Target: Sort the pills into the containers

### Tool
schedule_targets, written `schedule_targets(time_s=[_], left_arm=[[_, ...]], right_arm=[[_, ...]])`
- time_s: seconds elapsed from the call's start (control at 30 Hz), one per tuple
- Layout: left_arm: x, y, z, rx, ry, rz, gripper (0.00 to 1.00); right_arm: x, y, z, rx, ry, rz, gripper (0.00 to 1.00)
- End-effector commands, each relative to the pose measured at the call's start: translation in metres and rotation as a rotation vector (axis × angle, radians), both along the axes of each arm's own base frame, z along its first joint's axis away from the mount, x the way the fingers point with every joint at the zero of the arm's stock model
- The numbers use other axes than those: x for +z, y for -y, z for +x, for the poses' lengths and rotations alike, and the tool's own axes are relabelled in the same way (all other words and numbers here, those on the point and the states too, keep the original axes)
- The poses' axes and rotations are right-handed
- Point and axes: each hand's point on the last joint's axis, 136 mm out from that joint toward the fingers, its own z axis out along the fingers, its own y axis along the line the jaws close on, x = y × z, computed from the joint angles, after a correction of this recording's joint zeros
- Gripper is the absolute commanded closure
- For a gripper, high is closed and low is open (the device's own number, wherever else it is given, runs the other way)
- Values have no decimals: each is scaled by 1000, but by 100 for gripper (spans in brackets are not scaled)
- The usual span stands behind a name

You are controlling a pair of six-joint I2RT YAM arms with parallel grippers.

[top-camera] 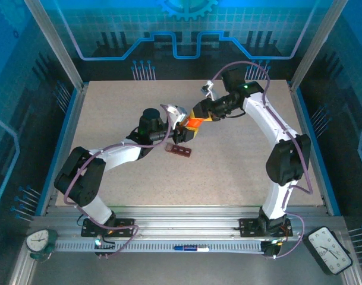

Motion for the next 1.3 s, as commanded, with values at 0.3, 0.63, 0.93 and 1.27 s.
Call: schedule_targets(time_s=[0.3,0.63,0.93,1.27], left_arm=[[47,-9,0,52,35,-50,77],[53,-9,2,53,24,-26,83],[53,-7,5,50,18,-28,83],[50,-6,5,47,9,-23,82]], right_arm=[[58,60,15,-377,119,248,21],[58,59,26,-559,202,193,17],[61,26,24,-479,210,187,17],[57,3,21,-406,211,157,25]])
